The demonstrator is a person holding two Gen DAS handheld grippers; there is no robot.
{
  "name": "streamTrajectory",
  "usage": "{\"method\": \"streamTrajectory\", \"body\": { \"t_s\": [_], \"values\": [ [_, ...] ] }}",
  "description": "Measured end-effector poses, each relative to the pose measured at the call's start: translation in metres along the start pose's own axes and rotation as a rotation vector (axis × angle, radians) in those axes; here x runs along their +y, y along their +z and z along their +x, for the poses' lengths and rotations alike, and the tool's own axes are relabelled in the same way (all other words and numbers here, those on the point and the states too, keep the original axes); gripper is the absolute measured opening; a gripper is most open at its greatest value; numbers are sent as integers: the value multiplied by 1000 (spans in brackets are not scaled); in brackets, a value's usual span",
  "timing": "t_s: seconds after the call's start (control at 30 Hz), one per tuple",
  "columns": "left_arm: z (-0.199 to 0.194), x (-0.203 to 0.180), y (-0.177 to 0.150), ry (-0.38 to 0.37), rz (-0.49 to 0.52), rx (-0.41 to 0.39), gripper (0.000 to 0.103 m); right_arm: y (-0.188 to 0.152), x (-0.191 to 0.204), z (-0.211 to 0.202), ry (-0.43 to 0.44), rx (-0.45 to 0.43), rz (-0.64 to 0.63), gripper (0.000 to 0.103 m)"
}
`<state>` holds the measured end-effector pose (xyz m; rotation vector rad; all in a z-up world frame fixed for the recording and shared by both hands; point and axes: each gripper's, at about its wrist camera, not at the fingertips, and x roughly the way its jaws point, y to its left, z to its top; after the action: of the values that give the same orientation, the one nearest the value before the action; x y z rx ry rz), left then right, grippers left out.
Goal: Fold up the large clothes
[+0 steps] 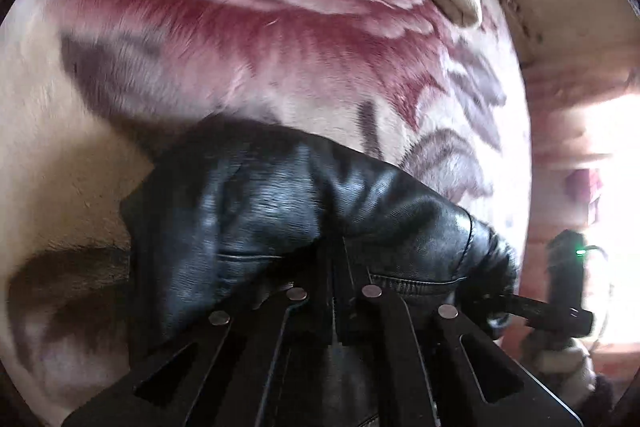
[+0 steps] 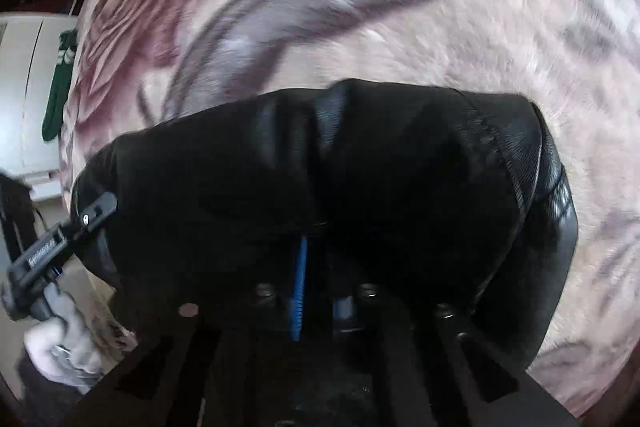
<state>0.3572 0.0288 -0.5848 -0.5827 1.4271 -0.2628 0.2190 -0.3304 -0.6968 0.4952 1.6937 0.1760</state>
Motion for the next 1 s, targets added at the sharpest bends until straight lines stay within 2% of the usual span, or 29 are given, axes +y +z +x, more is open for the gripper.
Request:
{"method": "streamTrajectory", "body": {
  "t_s": [0.03,0.1,0.2,0.23,0.27,0.3,0.33,0.37,0.4,0.5,0.57,0.6,0.63,0.7,0.77,0.8,0.83,0.9,0.97,1.0],
  "values": [
    [1,6,0,-24,-5,0,4,3,-5,2,19,15,21,5],
    [4,5,-2,-21,14,2,4,5,-10,2,33,33,33,4],
    [0,-5,1,11,13,21,4,4,-8,2,18,29,40,4],
    [-7,-17,0,48,42,32,4,2,-7,-2,17,23,51,5],
    [-17,-33,-4,96,92,47,4,-2,-7,-9,26,16,65,11],
    [-21,-41,-5,123,127,53,4,-7,-6,-16,46,9,80,27],
    [-34,-56,-13,148,194,52,4,-11,-6,-24,63,2,86,38],
    [-48,-67,-21,159,250,37,4,-23,-7,-40,95,-21,91,56],
    [-58,-73,-29,169,282,24,4,-32,-7,-52,113,-43,93,64],
    [-62,-71,-49,156,297,38,5,-63,-9,-81,112,-93,101,64],
    [-48,-61,-58,150,275,76,5,-79,-4,-81,114,-86,127,64],
    [-37,-52,-63,147,256,108,5,-84,2,-76,113,-79,133,61],
    [-23,-40,-68,162,231,133,5,-90,9,-66,114,-64,128,55],
    [-5,-16,-73,168,168,171,5,-96,28,-37,63,-19,99,27],
    [5,12,-71,98,80,188,5,-97,35,-4,-52,11,83,24],
    [5,20,-68,57,48,197,5,-97,35,9,-89,14,88,19],
    [4,24,-65,32,34,212,5,-97,32,20,-107,17,116,19],
    [-5,18,-63,61,74,216,5,-94,31,24,-101,19,157,20],
    [-20,-1,-61,143,188,193,5,-93,31,13,-61,39,181,20],
    [-32,-14,-63,200,259,166,5,-95,29,1,-22,33,192,27]
  ]
}}
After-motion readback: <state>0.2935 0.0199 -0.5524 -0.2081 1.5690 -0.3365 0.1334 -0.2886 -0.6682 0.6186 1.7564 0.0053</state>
